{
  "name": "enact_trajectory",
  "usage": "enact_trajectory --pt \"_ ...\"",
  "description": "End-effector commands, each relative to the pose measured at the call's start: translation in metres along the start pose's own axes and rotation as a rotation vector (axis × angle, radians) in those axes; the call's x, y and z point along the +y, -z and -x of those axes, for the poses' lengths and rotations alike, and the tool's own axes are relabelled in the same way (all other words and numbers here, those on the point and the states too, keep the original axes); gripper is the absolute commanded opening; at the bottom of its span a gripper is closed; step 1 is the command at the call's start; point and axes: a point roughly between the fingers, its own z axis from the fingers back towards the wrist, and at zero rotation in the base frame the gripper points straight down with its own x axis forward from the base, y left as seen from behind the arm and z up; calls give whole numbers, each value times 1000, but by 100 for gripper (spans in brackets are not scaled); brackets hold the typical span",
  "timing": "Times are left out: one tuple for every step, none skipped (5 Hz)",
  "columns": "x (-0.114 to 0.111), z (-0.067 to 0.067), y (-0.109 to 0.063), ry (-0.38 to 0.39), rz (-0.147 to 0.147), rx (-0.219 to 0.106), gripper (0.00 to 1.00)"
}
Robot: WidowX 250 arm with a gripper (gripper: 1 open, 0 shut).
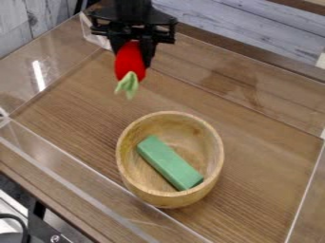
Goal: Move the red object to the left side of the table
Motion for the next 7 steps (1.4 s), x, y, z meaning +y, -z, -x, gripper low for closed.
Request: enact_trajectory --pt "22 -14 -3 -39 -37 -69 0" --pt "42 -21 12 -89 -73 -72 0" --pt "48 -29 21 -98 -86 -74 0" --pt "52 -35 30 -122 -106 -69 0" --pt "53 -37 36 -68 -113 -67 0" --pt "55 -39 42 -19 -119 -62 0" --pt "63 -42 46 38 -125 -56 0"
